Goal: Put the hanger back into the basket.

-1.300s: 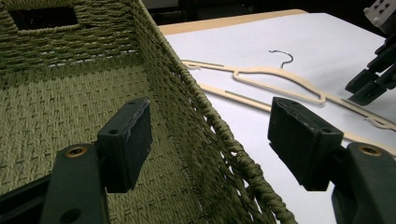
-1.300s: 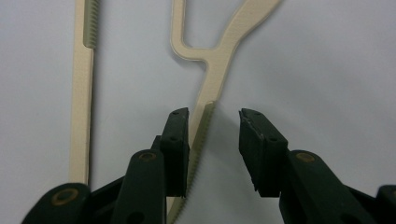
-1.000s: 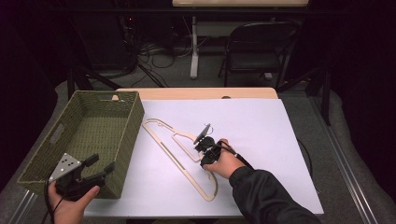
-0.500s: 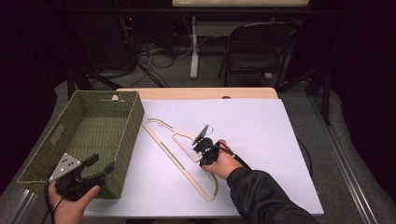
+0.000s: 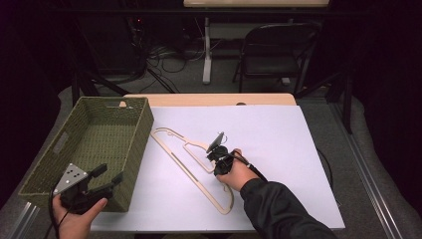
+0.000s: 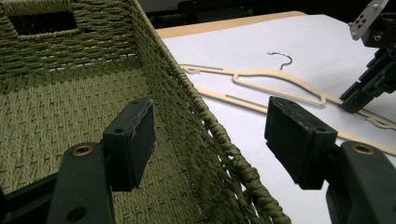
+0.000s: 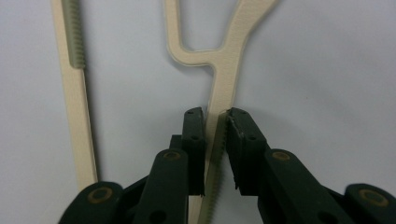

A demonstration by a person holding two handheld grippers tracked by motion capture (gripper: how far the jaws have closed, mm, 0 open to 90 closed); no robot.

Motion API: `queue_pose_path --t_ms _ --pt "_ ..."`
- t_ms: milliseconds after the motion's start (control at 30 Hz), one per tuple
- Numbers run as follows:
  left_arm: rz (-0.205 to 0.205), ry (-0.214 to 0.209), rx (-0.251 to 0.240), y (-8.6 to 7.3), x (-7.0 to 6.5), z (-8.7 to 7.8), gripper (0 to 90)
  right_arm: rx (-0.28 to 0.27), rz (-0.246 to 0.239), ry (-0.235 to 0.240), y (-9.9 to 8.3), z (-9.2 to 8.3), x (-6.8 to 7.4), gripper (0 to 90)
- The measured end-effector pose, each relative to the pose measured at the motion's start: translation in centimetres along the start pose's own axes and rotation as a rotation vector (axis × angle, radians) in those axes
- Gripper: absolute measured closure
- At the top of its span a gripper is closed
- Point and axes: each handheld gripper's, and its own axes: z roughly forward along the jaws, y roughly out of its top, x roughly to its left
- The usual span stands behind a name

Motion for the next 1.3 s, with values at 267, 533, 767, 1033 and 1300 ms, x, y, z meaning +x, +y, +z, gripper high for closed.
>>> queue_pose_path --t_ms 267,533,767,1033,1300 --pt "0.012 -0.007 -0.001 0.2 -0.4 0.0 33.5 0.027 -0.028 0.009 -2.3 -0.6 -2.6 80.6" --pt "0.056 -0.048 0.004 1.0 -1.8 0.4 33.5 -0.025 -0.205 -0.010 -3.9 -1.3 -3.9 80.6" --pt "0.095 -0.108 0.019 1.7 -3.5 1.1 33.5 -0.044 -0.304 -0.058 -5.0 -1.8 -4.3 80.6" --pt "0.158 -0.177 0.069 2.2 -5.8 3.1 33.7 -0.131 -0.441 -0.120 -7.0 -2.7 -3.9 80.5" --pt "0.207 -0.253 0.141 2.7 -7.6 5.6 33.6 -0.183 -0.572 -0.201 -9.1 -3.5 -3.9 80.5"
